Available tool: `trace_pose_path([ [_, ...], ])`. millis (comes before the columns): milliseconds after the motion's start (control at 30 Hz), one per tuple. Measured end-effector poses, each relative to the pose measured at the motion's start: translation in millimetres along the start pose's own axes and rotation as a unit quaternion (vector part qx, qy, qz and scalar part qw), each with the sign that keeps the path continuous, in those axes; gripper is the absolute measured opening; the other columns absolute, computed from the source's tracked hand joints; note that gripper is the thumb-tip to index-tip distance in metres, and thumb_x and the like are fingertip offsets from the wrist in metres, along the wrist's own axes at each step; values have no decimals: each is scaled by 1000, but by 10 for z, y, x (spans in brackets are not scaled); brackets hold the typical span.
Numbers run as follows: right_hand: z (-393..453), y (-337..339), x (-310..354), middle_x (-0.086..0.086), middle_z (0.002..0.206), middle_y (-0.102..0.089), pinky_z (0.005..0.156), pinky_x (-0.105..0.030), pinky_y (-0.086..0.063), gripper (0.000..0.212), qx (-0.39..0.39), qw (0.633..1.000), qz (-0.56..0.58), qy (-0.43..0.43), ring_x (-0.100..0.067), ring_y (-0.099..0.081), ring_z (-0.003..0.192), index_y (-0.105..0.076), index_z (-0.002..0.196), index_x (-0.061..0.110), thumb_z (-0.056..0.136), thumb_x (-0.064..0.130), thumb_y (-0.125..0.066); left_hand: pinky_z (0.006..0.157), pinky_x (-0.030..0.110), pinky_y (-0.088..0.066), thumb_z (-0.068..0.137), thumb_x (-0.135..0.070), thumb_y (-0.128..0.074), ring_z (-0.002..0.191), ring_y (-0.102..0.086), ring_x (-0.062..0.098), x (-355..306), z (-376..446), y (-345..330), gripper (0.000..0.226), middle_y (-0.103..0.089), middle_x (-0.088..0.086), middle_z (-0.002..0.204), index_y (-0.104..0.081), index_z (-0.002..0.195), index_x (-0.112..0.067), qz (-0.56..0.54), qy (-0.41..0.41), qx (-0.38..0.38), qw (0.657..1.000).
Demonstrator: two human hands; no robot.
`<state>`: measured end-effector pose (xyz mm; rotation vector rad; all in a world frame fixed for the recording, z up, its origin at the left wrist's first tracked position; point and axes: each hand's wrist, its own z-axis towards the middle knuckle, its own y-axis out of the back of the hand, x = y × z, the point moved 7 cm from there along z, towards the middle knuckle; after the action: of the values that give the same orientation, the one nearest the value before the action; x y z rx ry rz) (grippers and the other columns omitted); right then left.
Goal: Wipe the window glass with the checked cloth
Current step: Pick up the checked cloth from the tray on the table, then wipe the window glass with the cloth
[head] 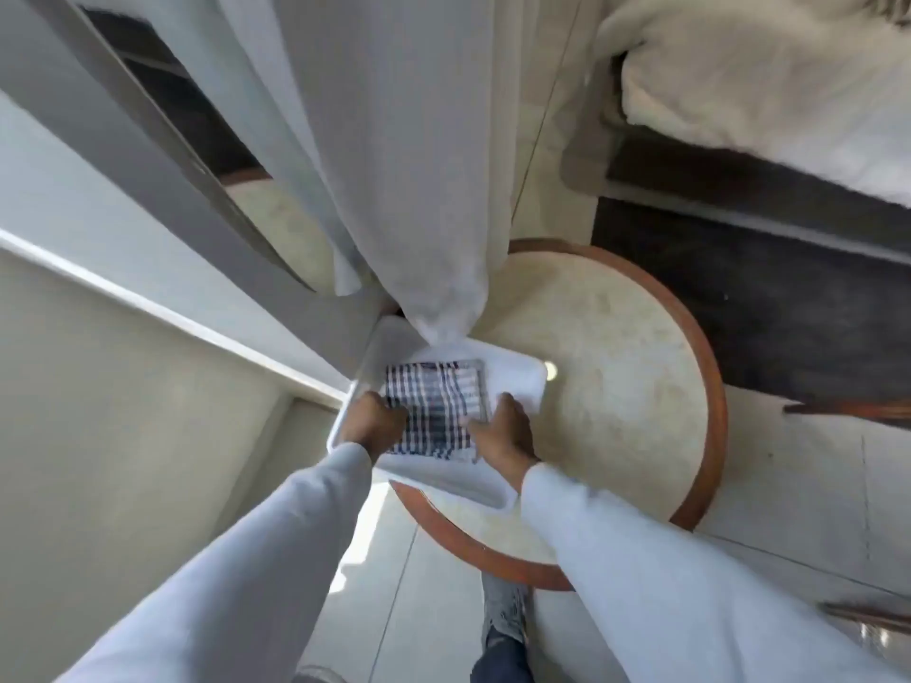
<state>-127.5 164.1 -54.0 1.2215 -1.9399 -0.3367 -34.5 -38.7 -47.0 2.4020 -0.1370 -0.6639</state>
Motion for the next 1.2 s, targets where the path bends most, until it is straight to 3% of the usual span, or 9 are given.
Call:
trace_pose_path([
  [100, 141, -198, 92, -25, 142, -60, 107, -50, -55, 56, -22, 1000, 15, -15, -46, -59, 134, -57, 133, -3, 93, 29, -80, 72, 39, -62, 94, -25, -70, 86, -77, 36, 43, 193, -33, 22, -80, 18, 93, -73, 103, -5, -35, -8, -29, 999],
  [233, 140, -385, 261, -17, 112, -80, 89, -42, -63, 29, 1, 999, 33, -12, -39, -73, 108, -77, 105, 5, 85, 25, -80, 54, 27, -42, 98, -35, -75, 74, -63, 27, 52, 199, -102, 25, -67, 2, 74, -70, 88, -13, -73, 10, 33, 997],
  [367, -111, -317, 672, -1, 92, -76, 74, -31, -54, 13, 4, 996, 92, 18, -30, -72, 86, -65, 84, 24, 81, 33, -73, 38, 17, -38, 99, -28, -72, 53, -69, 13, -15, 56, 171, 21, -71, 4, 79, -68, 82, -16, -132, -4, 60, 989],
  [600, -1156, -88, 2054, -10, 109, -80, 80, -37, -56, 14, 71, 986, 29, 151, -34, -73, 101, -59, 94, 24, 87, 30, -69, 40, 18, -47, 104, -22, -66, 33, -57, 9, -115, -712, 1534, 23, -61, 2, 63, -60, 84, -13, -198, -6, 85, 976],
  [800, -2899, 157, 3521, -5, 113, -82, 97, -43, -64, 30, 166, 946, 8, 278, -29, -76, 107, -71, 114, 20, 86, 29, -65, 58, 22, -60, 106, -14, -60, 52, -65, 7, 38, -2244, 3454, 16, -74, -9, 65, -67, 92, -18, -172, -52, 92, 979],
  [900, -4110, 448, 4394, -1, 107, -83, 96, -46, -65, 34, 191, 910, 57, 363, -24, -78, 103, -73, 111, 21, 83, 38, -67, 56, 20, -56, 107, -23, -66, 55, -67, 7, 61, -3413, 4648, 8, -75, -9, 70, -67, 100, -22, -194, -95, 8, 976],
  [1000, -5273, 697, 5235, -16, 107, -85, 91, -55, -68, 37, 248, 854, 147, 433, -36, -82, 102, -78, 108, 14, 77, 33, -74, 53, 18, -52, 106, -28, -70, 60, -67, 7, 161, -4652, 5765, 13, -72, -4, 79, -66, 111, -17, -254, -144, -119, 949],
  [1100, -6352, 716, 6007, -23, 109, -85, 67, -43, -71, 28, 401, 767, 251, 433, -36, -86, 93, -75, 120, 13, 93, 11, -78, 61, 17, -56, 107, -25, -67, 91, -72, 18, 405, -5845, 6671, 35, -76, 8, 108, -61, 133, -2, -300, -215, -224, 902],
  [1200, -7362, 557, 6511, -23, 122, -83, 78, -41, -70, 34, 579, 657, 223, 428, -36, -83, 106, -70, 134, 8, 100, 14, -71, 65, 22, -64, 105, -19, -68, 93, -78, 19, 745, -6728, 7318, 38, -79, 25, 122, -60, 137, 0, -327, -278, -332, 840],
])
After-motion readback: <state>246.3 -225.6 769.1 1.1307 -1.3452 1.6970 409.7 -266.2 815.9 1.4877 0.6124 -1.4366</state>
